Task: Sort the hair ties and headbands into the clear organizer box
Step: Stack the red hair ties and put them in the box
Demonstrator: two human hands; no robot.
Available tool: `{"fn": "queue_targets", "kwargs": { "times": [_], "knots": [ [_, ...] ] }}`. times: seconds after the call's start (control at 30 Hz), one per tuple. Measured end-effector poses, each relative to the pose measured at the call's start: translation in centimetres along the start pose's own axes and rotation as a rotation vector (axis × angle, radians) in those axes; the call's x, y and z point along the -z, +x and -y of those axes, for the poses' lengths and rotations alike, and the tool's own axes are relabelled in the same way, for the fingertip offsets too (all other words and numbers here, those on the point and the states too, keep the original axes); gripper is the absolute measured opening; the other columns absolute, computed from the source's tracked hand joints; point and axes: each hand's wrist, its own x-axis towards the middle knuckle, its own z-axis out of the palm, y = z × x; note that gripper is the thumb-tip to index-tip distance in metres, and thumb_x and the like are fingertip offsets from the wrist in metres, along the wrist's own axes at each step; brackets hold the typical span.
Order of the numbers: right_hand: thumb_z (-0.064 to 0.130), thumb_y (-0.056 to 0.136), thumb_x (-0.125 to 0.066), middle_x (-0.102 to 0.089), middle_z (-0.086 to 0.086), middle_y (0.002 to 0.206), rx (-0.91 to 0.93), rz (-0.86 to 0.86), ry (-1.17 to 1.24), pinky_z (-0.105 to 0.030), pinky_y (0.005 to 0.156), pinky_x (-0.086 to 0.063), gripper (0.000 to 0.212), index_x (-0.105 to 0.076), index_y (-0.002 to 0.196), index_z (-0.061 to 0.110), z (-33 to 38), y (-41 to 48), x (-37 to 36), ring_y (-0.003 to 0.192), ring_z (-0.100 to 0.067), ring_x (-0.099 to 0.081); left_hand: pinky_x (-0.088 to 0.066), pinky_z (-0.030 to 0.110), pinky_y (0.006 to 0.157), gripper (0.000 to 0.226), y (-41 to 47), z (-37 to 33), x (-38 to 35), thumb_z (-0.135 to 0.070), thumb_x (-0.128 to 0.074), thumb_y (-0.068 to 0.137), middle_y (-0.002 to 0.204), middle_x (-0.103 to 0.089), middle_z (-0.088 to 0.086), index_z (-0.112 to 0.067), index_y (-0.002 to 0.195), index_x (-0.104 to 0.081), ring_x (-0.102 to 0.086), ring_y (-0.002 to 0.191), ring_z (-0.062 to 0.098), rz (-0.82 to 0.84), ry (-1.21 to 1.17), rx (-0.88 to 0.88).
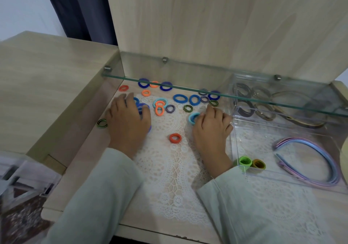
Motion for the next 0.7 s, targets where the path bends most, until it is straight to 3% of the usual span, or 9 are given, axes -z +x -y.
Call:
{"fn": "queue_targets", "kwargs": {
  "times": [0.07, 0.13, 0.4, 0.53, 0.7],
  "knots": [
    [0.026, 0.097, -0.040, -0.045, -0.009, 0.135, -0.012, -0.013, 0.008, -0.040, 0.095, -0.025, 0.043, -0.047, 0.136, 0.010, 0.0, 0.1, -0.1, 0.120, -0.028, -0.033, -0.042, 0.050, 0.089, 0.066, 1.8, 0.5, -0.2, -0.044, -0.036, 0.086, 0.122, -0.057, 0.023, -0.002, 0.134, -0.050, -0.053, 0.111, 0.042, -0.025, 0.039, -0.001],
    [0.025, 0.096, -0.041, -0.045, -0.009, 0.134, -0.017, -0.024, 0.004, -0.040, 0.095, -0.026, 0.042, -0.049, 0.134, 0.008, 0.0, 0.1, -0.2, 0.119, -0.028, -0.034, -0.043, 0.051, 0.086, 0.071, 3.5, 0.8, -0.7, -0.046, -0.031, 0.084, 0.116, -0.057, 0.028, 0.003, 0.132, -0.051, -0.054, 0.105, 0.045, -0.016, 0.049, 0.010],
    [0.024, 0.094, -0.042, -0.046, -0.013, 0.130, -0.027, -0.049, -0.053, -0.038, 0.091, -0.026, 0.037, -0.054, 0.125, 0.007, -0.2, 0.2, -0.7, 0.114, -0.028, -0.034, -0.040, 0.053, 0.089, 0.075, 6.0, 2.4, -2.8, -0.048, -0.016, 0.086, 0.134, -0.052, 0.023, -0.004, 0.132, -0.055, -0.049, 0.110, 0.047, 0.046, 0.191, -0.107],
    [0.025, 0.094, -0.042, -0.048, -0.013, 0.126, -0.035, -0.054, -0.082, -0.039, 0.088, -0.028, 0.037, -0.055, 0.123, 0.008, -0.2, 0.2, -0.9, 0.111, -0.029, -0.036, -0.039, 0.051, 0.096, 0.055, 5.8, 2.4, -2.4, -0.038, -0.038, 0.093, 0.130, -0.052, 0.025, -0.005, 0.133, -0.057, -0.050, 0.113, 0.046, -0.024, 0.062, -0.036],
    [0.026, 0.094, -0.041, -0.050, -0.012, 0.125, -0.019, -0.050, -0.089, -0.039, 0.087, -0.028, 0.038, -0.055, 0.125, 0.010, -0.2, 0.0, -0.8, 0.110, -0.029, -0.036, -0.030, 0.049, 0.107, 0.047, 6.1, 2.4, -2.6, -0.033, -0.041, 0.097, 0.140, -0.047, 0.021, -0.011, 0.136, -0.054, -0.043, 0.127, 0.041, -0.015, -0.001, -0.032]
  ]
}}
